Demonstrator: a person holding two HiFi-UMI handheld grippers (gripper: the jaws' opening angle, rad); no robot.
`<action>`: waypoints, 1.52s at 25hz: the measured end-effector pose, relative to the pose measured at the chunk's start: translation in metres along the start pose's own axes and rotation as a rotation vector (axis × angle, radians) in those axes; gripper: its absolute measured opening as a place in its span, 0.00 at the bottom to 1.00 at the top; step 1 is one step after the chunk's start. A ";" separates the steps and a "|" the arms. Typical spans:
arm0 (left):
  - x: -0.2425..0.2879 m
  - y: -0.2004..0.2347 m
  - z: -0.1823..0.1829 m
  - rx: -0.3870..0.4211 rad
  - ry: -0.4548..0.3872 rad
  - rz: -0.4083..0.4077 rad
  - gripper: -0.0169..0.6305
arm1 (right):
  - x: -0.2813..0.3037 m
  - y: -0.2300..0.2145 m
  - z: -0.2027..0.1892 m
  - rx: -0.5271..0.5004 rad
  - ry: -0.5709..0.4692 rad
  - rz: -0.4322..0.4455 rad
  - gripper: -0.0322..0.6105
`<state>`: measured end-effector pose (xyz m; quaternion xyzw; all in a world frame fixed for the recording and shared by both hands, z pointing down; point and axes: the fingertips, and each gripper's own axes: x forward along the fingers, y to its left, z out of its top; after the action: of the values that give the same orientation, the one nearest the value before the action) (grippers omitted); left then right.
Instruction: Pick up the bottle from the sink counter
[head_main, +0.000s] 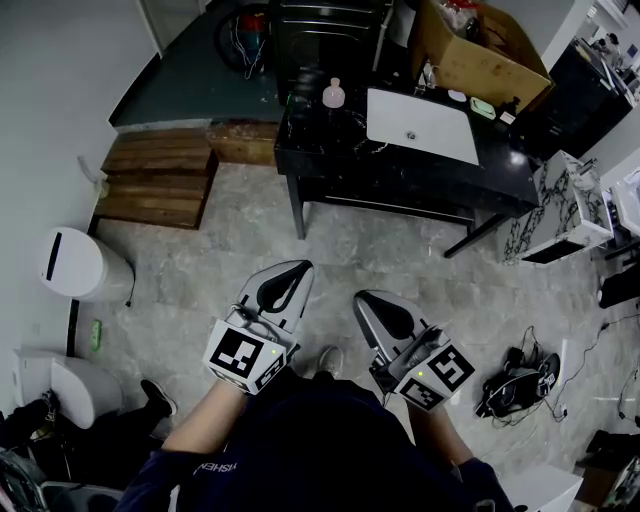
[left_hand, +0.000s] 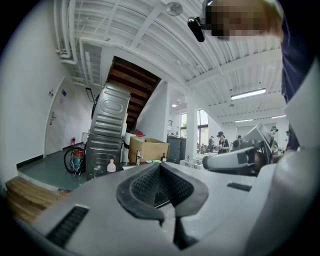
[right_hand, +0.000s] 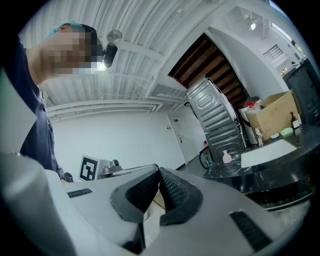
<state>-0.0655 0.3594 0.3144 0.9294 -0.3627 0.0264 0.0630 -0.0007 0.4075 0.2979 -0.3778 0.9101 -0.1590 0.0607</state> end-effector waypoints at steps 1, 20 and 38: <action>0.001 -0.003 -0.001 0.000 0.000 0.002 0.04 | -0.003 -0.001 0.000 0.000 0.001 0.001 0.09; 0.026 -0.019 -0.012 0.005 0.010 0.034 0.04 | -0.020 -0.036 -0.002 0.013 0.010 0.033 0.08; 0.071 0.039 -0.016 -0.014 0.022 0.028 0.04 | 0.035 -0.083 0.002 0.031 0.038 0.021 0.09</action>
<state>-0.0400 0.2852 0.3410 0.9234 -0.3751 0.0348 0.0732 0.0301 0.3271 0.3244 -0.3640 0.9125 -0.1796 0.0508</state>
